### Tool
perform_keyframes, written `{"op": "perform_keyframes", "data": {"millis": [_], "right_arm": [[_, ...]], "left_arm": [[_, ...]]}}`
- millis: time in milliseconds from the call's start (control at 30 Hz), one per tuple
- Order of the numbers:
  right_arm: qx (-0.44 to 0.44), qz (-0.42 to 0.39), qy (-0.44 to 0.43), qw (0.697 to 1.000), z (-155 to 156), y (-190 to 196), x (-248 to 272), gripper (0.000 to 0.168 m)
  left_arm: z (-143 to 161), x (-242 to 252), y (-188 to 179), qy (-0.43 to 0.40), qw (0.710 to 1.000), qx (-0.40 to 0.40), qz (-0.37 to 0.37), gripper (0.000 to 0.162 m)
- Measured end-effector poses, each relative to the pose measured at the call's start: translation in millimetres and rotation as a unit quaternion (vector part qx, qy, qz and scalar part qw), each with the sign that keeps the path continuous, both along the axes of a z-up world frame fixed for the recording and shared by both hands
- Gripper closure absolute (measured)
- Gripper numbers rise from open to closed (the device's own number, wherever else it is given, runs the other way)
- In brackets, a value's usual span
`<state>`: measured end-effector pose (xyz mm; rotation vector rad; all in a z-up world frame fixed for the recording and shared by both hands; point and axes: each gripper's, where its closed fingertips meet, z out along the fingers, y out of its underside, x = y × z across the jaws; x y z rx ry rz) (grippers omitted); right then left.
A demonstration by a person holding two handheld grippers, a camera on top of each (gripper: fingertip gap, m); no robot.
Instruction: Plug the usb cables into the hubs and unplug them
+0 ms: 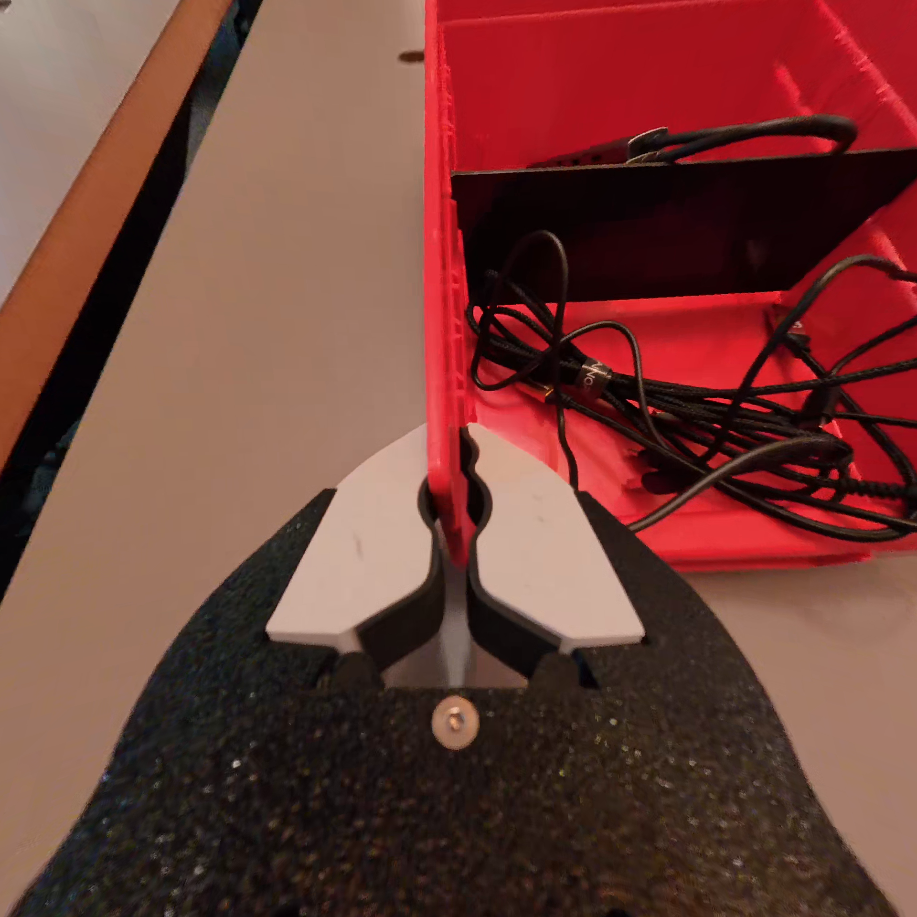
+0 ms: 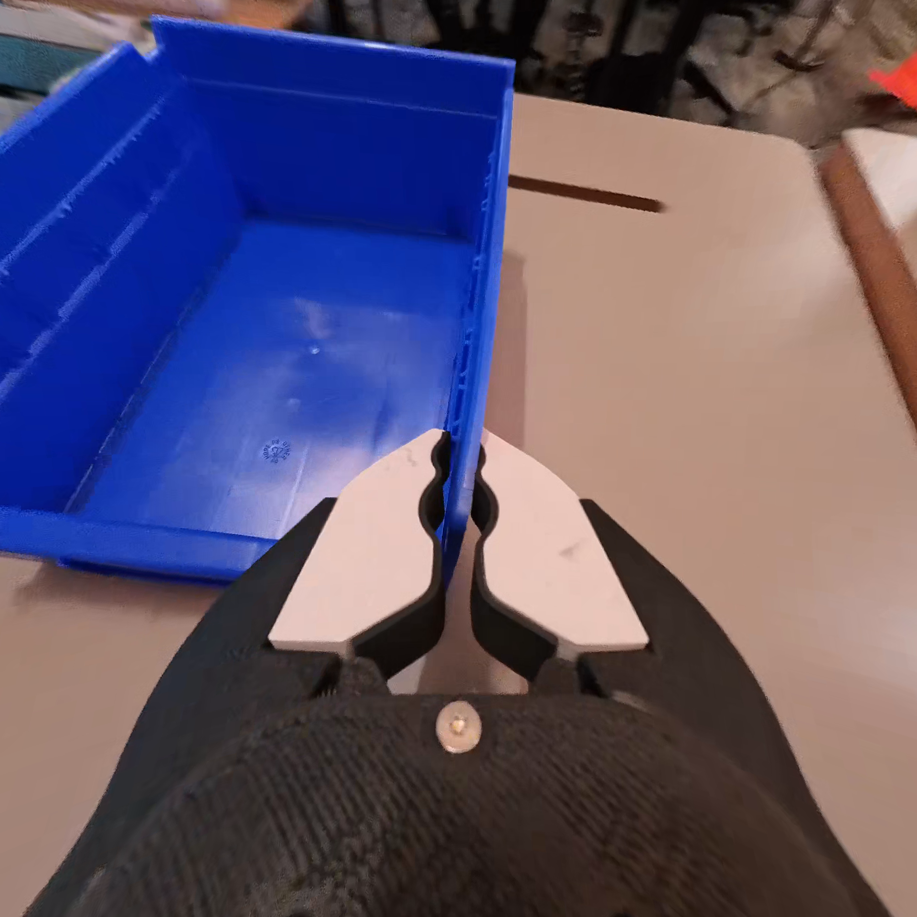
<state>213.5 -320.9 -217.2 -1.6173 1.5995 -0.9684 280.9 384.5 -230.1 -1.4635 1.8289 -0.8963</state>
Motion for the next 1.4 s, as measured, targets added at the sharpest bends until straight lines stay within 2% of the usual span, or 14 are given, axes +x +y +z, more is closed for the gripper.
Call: {"op": "perform_keyframes", "data": {"millis": [133,267,600,733,800,900,1000,1033,1133,1233,1300,1400], "right_arm": [[-0.025,-0.067,-0.017,0.997,1.7,-41.3,-10.7,0.162],[-0.021,-0.085,-0.027,0.996,2.3,-55.0,-15.9,0.162],[-0.01,-0.074,-0.035,0.997,4.7,-69.1,2.5,0.162],[-0.041,-0.063,-0.039,0.996,6.3,-68.6,-2.2,0.162],[-0.062,-0.059,-0.044,0.995,13.0,-68.2,-7.2,0.159],[-0.056,-0.067,-0.071,0.994,36.6,-68.0,-16.0,0.142],[-0.035,-0.052,-0.107,0.992,62.9,-58.7,-23.1,0.127],[-0.031,-0.048,-0.121,0.991,71.6,-55.1,-24.6,0.124],[-0.013,-0.02,-0.161,0.987,93.3,-35.2,-23.0,0.124],[0.024,0.031,-0.184,0.982,103.3,-3.1,-14.4,0.127],[0.049,0.066,-0.186,0.979,104.2,19.4,-7.5,0.128],[0.067,0.108,-0.181,0.975,102.9,47.9,-0.6,0.127]], "left_arm": [[-0.5,45.9,-41.2,-0.007,1.0,0.021,-0.019,0.159],[-0.5,70.7,-61.7,0.003,1.0,0.003,-0.021,0.159],[0.4,73.5,-65.4,-0.006,1.0,0.018,-0.009,0.158],[0.7,71.1,-67.6,-0.01,0.999,0.043,-0.022,0.157],[0.6,69.4,-67.2,-0.002,0.996,0.075,-0.038,0.15],[18.6,66.3,-62.8,0.008,0.992,0.12,-0.048,0.135],[55.0,67.5,-66.7,0.013,0.99,0.127,-0.061,0.119],[68.3,70.8,-74.4,0.011,0.991,0.116,-0.071,0.119],[88.5,81.6,-124.3,0.06,0.987,0.026,-0.145,0.116],[80.2,104.9,-158.0,0.176,0.968,-0.028,-0.178,0.112],[69.0,132.5,-163.5,0.23,0.961,-0.031,-0.15,0.102],[48.8,166.4,-167.9,0.293,0.95,-0.035,-0.102,0.097]]}}
